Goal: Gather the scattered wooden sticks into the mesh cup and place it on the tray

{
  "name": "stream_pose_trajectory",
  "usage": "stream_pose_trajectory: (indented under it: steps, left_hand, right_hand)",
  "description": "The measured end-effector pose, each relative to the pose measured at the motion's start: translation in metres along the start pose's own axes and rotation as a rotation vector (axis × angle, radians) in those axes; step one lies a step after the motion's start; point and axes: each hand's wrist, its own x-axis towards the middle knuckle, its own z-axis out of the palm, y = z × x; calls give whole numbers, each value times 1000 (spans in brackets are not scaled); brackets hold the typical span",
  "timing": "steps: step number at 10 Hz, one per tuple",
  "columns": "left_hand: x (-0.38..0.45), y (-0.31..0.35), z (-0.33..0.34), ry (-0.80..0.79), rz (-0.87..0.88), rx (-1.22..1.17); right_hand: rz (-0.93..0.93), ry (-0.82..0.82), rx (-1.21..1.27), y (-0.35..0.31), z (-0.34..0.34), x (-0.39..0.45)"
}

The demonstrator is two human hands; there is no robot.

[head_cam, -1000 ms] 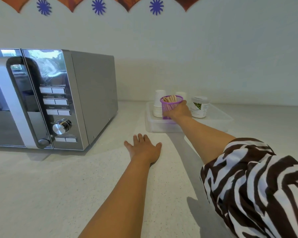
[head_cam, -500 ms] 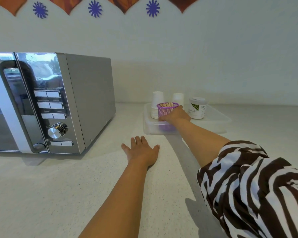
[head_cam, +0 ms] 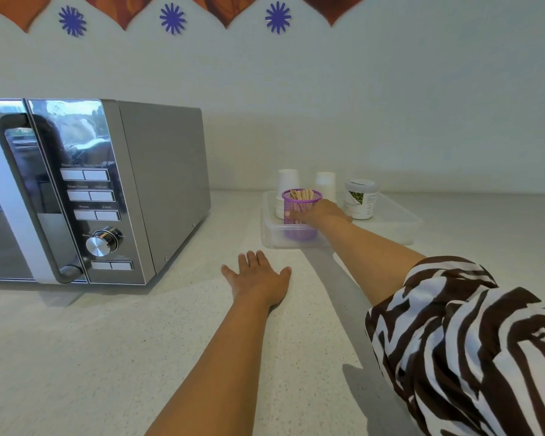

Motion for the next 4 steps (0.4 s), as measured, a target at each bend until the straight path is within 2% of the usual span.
stream_pose_trajectory:
  steps: [1,2,4]
  left_hand:
    - [0,0,0,0,-1,-1]
    - [2,-1,0,5,-5,-6]
    - [1,3,2,41,-10,-42]
  right_hand:
    - [-39,-51,45,6,-2,4]
    - [-108,-45,204,17,-8,11]
    - [-165,107,350,32,-28,10]
